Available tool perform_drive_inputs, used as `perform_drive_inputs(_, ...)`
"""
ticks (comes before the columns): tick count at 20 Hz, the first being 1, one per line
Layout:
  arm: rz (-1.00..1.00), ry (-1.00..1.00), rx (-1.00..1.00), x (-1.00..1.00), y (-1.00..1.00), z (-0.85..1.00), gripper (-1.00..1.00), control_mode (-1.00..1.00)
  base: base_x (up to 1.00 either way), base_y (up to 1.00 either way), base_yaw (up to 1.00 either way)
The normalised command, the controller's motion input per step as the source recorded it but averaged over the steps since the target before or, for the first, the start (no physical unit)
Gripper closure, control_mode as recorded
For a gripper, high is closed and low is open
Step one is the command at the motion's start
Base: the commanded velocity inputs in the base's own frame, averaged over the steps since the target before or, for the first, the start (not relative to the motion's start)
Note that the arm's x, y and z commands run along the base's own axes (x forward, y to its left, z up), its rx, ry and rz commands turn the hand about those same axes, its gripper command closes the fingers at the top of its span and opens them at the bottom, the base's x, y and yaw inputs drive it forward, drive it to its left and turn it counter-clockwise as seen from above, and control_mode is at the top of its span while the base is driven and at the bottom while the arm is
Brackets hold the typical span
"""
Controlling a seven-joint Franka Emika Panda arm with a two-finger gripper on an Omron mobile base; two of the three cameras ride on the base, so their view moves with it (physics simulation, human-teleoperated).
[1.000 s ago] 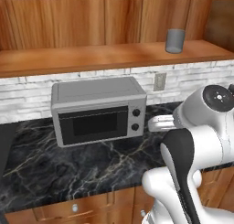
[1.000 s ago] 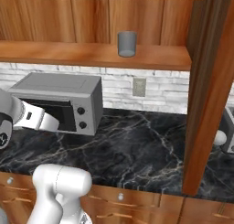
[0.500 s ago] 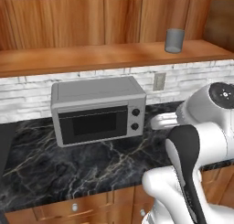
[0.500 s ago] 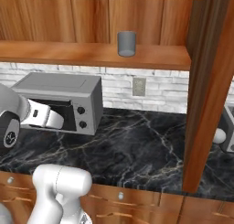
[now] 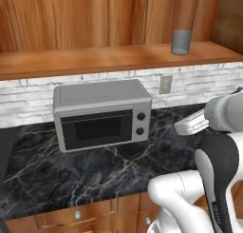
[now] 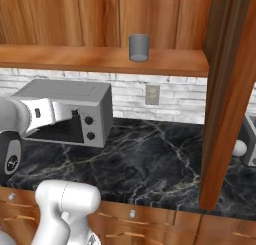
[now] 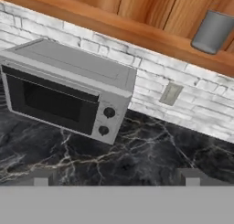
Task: There is a bowl on the dining counter. Grab a lemon wedge from the fridge and place it in the bowl. Then get the liquor bottle and glass cup from the cabinet and place them next to the bowl.
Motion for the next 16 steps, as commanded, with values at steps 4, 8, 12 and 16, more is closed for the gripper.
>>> perform_drive_inputs(4,0.32,-0.19,-0.42,-0.26,-0.17,0.6,-1.0,-1.0,0.0,0.0,0.0)
perform_drive_inputs(8,0.25,-0.05,-0.4,-0.14,-0.3,0.62,-1.0,-1.0,0.0,0.0,0.0)
perform_drive_inputs(12,0.21,0.0,-0.36,0.07,-0.38,0.38,-1.0,-1.0,0.0,0.0,0.0)
perform_drive_inputs(16,0.17,0.0,-0.38,0.14,-0.33,0.14,-1.0,-1.0,0.0,0.0,0.0)
